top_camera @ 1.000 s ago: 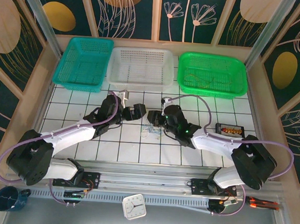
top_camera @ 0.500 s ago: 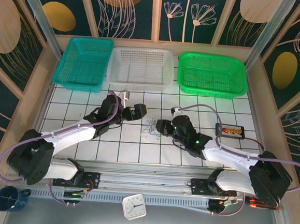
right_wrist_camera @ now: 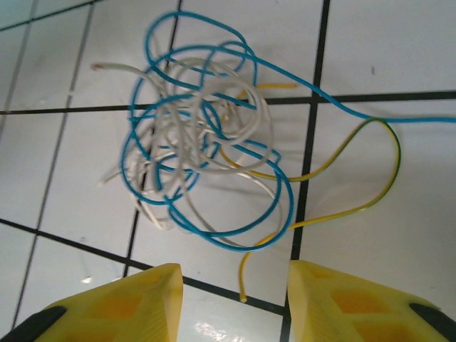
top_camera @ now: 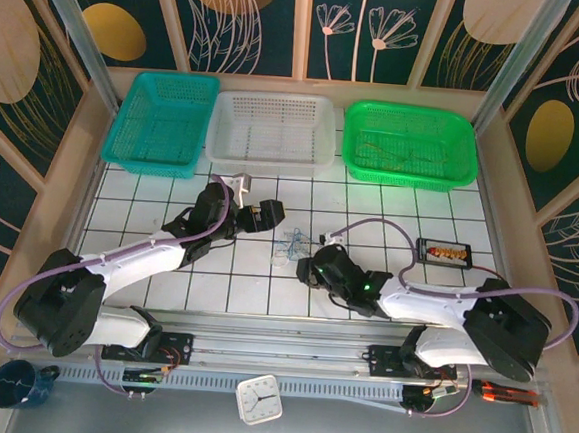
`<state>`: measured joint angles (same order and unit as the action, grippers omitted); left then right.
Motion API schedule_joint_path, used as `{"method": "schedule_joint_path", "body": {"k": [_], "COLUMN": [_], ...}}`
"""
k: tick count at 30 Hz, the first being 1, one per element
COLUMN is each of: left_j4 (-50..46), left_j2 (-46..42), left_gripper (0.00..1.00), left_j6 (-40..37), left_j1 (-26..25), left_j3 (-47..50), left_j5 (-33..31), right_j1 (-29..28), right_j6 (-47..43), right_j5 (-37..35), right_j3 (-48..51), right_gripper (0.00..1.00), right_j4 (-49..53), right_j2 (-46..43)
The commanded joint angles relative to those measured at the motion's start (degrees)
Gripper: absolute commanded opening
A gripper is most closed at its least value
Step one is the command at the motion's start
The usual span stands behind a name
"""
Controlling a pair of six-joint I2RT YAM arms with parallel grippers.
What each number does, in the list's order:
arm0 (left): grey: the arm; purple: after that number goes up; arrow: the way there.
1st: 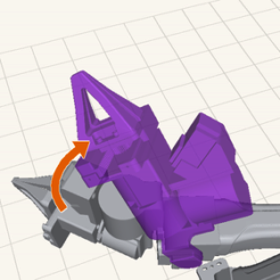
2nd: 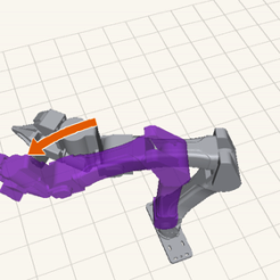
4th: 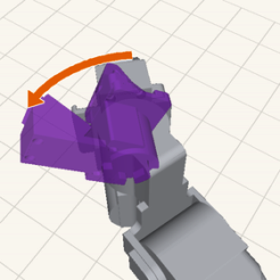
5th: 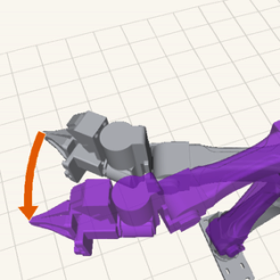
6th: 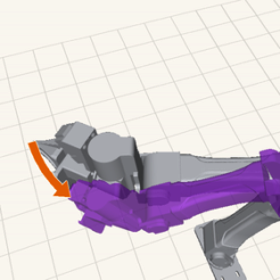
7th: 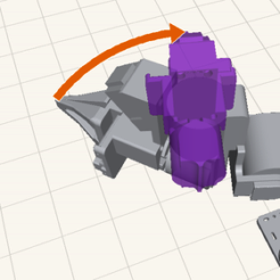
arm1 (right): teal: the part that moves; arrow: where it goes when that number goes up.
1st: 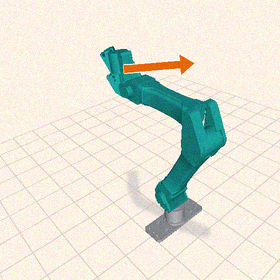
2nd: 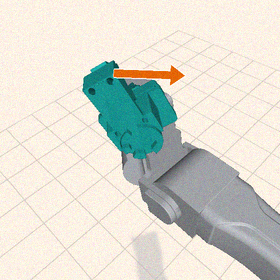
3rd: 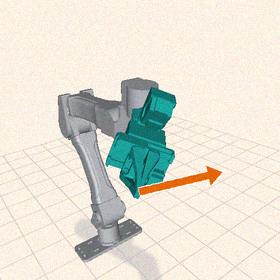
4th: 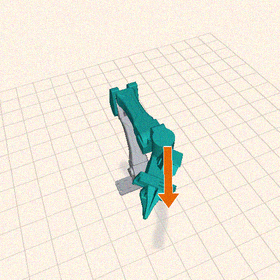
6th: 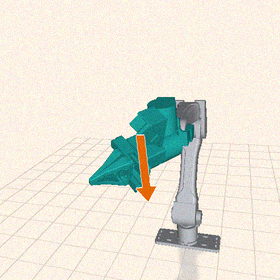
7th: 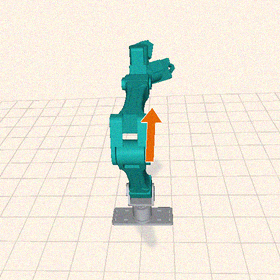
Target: Untangle the cables
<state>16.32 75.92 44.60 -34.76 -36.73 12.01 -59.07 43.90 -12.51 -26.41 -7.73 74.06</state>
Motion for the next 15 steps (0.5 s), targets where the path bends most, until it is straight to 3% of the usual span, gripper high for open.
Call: {"method": "schedule_joint_path", "body": {"k": [1,8,15], "left_j4": [1.4,1.5,0.8], "left_j2": [0.5,0.9,4.1], "left_gripper": [0.99,0.99,0.94], "left_j6": [0.7,0.0,-2.2], "left_j1": [0.4,0.4,0.1], "left_j3": [0.7,0.3,-3.0], "left_j5": [1.3,2.5,7.1], "right_j1": [-0.5,1.1,14.2], "right_j6": [0.8,0.6,4.8], "right_j5": [-3.9,-4.9,3.0], "right_j3": [-2.4,-3.2,3.5], "right_gripper": [0.43,0.43,0.45], "right_j4": [0.8,1.2,-2.1], "right_j2": [2.2,0.8,-10.8]}}
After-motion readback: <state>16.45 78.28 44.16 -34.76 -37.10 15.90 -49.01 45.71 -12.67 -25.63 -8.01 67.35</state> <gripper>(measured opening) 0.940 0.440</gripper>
